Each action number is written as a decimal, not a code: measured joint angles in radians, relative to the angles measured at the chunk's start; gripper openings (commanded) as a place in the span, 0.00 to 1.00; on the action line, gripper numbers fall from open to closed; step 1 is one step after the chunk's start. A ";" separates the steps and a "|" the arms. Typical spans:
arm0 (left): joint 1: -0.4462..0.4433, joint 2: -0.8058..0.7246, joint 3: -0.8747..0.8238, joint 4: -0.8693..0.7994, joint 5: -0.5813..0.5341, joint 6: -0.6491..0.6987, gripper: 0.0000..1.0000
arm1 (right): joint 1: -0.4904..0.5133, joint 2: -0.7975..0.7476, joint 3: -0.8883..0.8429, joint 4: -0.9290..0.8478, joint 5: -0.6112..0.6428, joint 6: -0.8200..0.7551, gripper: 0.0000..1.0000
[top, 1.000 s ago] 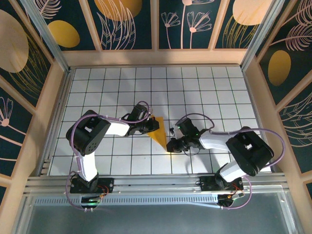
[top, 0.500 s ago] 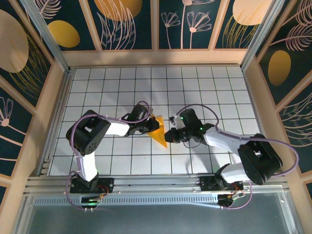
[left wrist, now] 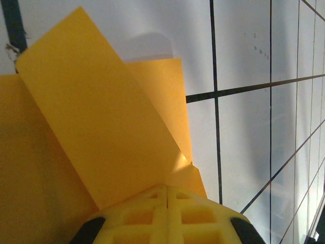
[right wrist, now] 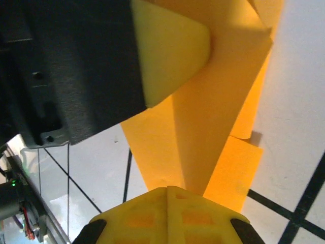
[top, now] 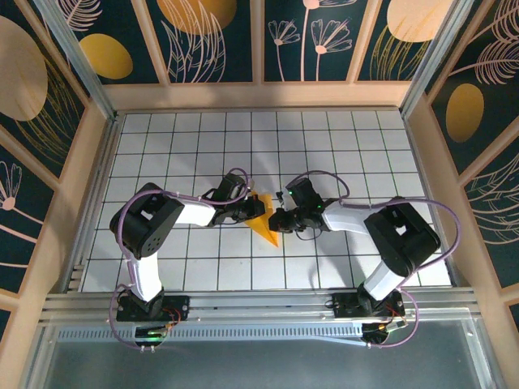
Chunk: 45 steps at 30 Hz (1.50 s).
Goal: Fold a paper plane with a square sheet of paper (fold left side to right side)
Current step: Fourth fold the wing at the center of the table.
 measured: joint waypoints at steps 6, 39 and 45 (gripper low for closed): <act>0.000 0.000 0.000 0.000 0.000 0.000 0.00 | 0.000 0.014 0.000 -0.009 0.025 0.000 0.00; 0.000 -0.170 -0.082 0.014 -0.012 -0.019 0.00 | 0.047 0.062 0.070 -0.115 0.141 -0.027 0.00; -0.024 -0.166 -0.133 0.053 0.021 -0.057 0.00 | 0.055 0.067 0.083 -0.130 0.162 -0.027 0.00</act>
